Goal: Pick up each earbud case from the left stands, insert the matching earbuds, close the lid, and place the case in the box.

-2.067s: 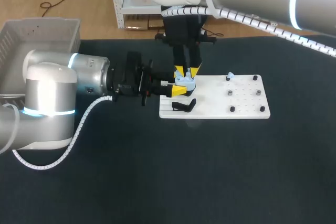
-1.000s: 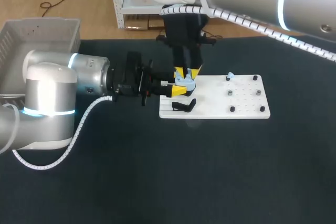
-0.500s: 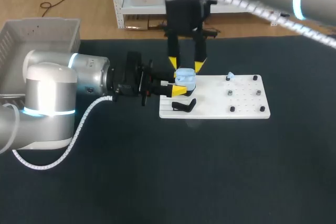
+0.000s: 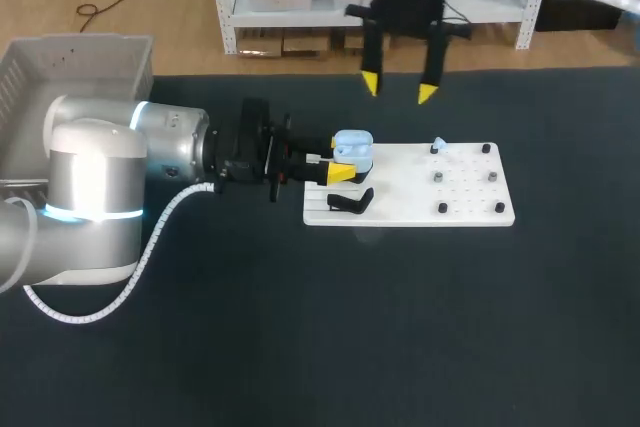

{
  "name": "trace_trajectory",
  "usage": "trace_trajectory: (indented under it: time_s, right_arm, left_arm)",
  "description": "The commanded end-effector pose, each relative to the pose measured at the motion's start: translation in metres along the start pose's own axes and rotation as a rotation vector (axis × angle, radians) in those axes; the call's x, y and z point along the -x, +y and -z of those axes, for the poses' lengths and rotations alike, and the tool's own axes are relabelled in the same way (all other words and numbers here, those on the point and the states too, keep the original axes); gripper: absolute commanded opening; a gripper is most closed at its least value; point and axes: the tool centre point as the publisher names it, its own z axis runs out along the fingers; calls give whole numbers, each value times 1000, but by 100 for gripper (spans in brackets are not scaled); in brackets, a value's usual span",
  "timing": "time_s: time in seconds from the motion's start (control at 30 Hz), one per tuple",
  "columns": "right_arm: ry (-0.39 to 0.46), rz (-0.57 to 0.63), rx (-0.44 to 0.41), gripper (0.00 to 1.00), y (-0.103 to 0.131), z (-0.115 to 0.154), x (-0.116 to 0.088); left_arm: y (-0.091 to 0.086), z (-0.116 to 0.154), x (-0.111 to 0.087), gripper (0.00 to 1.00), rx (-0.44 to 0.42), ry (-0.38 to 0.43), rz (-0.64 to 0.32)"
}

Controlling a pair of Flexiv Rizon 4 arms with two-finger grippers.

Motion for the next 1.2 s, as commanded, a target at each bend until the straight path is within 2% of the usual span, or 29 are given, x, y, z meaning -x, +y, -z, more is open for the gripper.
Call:
trace_trajectory:
  time_s: [0.03,0.1,0.17,0.3,0.43,0.53,0.67,0.83,1.03,1.2]
  right_arm:
    - [-174,94,486,49,-42,-14,-1]
    - [-180,120,492,52,-46,-19,6]
    - [-178,137,490,64,-50,-24,14]
    - [-152,159,459,70,-54,-38,28]
    - [-117,181,419,72,-56,-57,41]
    - [-100,210,388,70,-54,-69,49]
    - [-101,247,329,74,-52,-84,60]
    - [-83,237,263,79,-53,-102,77]
    - [-72,214,227,71,-56,-114,92]
    - [-72,204,211,58,-58,-124,101]
  left_arm:
    - [-2,0,0,0,6,-1,-3]
    - [-2,0,0,0,6,-1,-3]
    - [-2,0,0,0,6,-1,-3]
    - [-2,0,0,0,6,-1,-3]
    - [-2,0,0,0,6,-1,-3]
    - [-2,0,0,0,6,-1,-3]
    - [-2,0,0,0,6,-1,-3]
    - [-2,0,0,0,6,-1,-3]
    - [-2,0,0,0,6,-1,-3]
    - [-2,0,0,0,6,-1,-3]
